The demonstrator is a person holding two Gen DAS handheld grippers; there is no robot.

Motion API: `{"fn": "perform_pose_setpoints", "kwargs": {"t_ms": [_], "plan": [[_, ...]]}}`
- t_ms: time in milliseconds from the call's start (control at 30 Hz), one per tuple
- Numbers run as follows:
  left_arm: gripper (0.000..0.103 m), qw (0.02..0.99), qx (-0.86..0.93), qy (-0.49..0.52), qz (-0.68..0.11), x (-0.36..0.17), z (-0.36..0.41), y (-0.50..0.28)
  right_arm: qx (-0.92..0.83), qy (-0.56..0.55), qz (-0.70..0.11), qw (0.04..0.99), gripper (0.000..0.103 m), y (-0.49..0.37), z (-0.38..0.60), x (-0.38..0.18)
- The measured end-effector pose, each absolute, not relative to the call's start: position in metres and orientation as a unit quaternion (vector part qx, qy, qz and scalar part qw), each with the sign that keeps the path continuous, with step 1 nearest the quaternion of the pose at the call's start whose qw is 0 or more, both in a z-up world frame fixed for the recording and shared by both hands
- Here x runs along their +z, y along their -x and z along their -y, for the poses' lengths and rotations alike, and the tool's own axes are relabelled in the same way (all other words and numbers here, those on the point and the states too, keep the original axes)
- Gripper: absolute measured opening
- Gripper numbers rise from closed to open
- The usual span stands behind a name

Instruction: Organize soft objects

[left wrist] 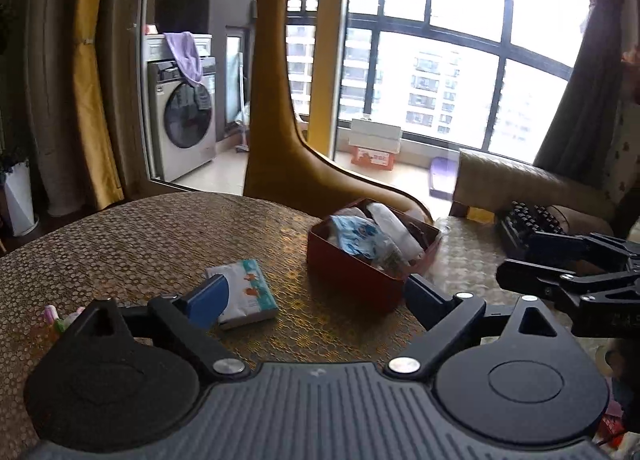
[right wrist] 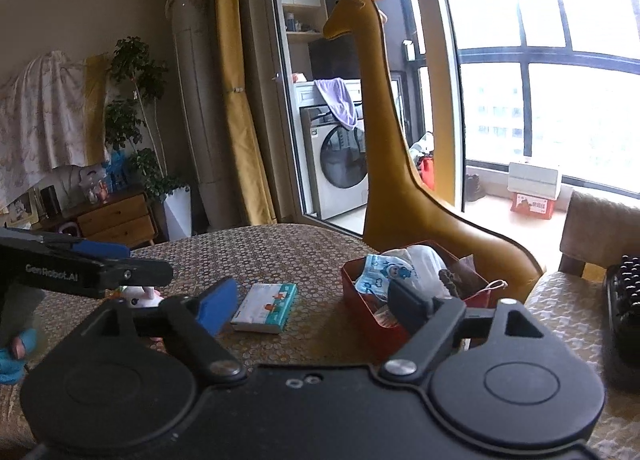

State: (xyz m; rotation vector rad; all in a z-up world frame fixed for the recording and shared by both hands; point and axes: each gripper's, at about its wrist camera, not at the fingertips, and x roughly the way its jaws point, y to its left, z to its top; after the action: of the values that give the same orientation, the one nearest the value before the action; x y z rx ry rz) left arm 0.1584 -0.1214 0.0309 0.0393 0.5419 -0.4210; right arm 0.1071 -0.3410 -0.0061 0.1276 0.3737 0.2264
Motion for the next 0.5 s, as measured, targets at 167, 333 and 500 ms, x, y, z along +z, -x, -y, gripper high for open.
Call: {"fn": "perform_pose_setpoints", "kwargs": {"t_ms": [167,333,500], "plan": [[0.098,0.940,-0.217,-0.018,-0.261,0.029,0.127,-0.144,0.106,-0.061,-0.182,0.976,0.090,-0.095,0.341,-0.008],[0.100,0.941,-0.219,-0.017,-0.255,0.027,0.129,-0.131,0.106,-0.065,-0.175,0.977,0.095,-0.085,0.340,-0.006],[0.101,0.947,-0.210,-0.031,-0.240,0.029,0.133,-0.119,0.098,-0.062,-0.167,0.979,0.101,-0.076,0.338,-0.006]]}}
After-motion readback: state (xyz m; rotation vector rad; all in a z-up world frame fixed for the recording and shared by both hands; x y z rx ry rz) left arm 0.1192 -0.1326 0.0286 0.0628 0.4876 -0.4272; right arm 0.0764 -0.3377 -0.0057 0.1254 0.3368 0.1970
